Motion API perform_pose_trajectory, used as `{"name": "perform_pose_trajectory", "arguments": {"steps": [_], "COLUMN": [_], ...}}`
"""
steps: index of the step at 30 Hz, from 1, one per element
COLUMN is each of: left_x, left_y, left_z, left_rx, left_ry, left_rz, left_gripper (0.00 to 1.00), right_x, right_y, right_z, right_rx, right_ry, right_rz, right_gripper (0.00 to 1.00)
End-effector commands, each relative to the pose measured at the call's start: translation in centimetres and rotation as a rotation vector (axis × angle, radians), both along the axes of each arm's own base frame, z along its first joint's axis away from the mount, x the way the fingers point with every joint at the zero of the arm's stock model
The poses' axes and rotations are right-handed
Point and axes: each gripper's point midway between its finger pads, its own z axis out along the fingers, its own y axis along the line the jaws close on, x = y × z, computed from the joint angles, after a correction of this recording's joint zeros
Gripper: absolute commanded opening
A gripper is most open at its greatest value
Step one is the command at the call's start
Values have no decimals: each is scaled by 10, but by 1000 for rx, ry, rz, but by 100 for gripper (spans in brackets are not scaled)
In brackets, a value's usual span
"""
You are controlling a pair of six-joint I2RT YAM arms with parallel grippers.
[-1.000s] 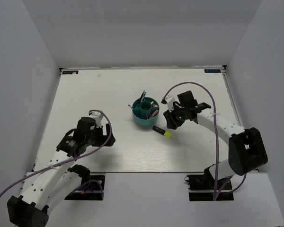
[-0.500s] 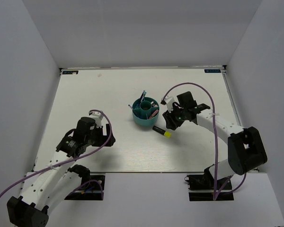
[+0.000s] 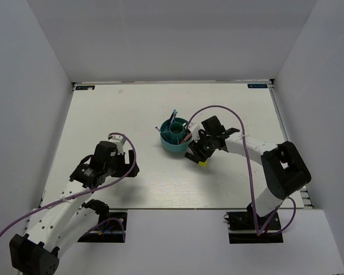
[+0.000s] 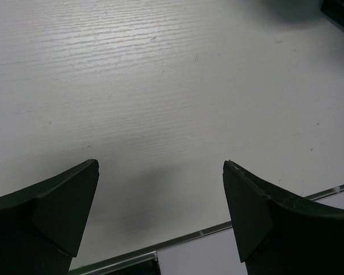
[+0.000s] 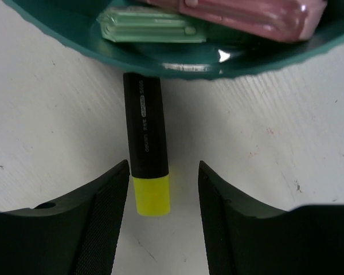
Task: Sort the stationery into containers
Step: Move the pen to the center of the board.
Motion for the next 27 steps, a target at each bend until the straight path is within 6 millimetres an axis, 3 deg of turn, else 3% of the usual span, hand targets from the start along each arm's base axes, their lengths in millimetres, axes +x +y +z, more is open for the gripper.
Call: {"name": "perform_pose_trajectory", "arguments": {"steps": [1,19,27], "left_x": [3,2,2], "left_y": [2,2,2], "left_z": [2,4,5], "left_rx": [7,0,-1], "left_ry": [-19,-23,-29], "left_rz": [6,2,5], "left_gripper": [100,100,100], "right_x": [16,9,-8], "right_y": [12,23,5], "right_z": [10,-20,-38], "right_rx": [17,-61,-130], "right_ry": [-105,-174,-146], "right_rz": [30,111,152], "right_gripper": [55,56,31]}}
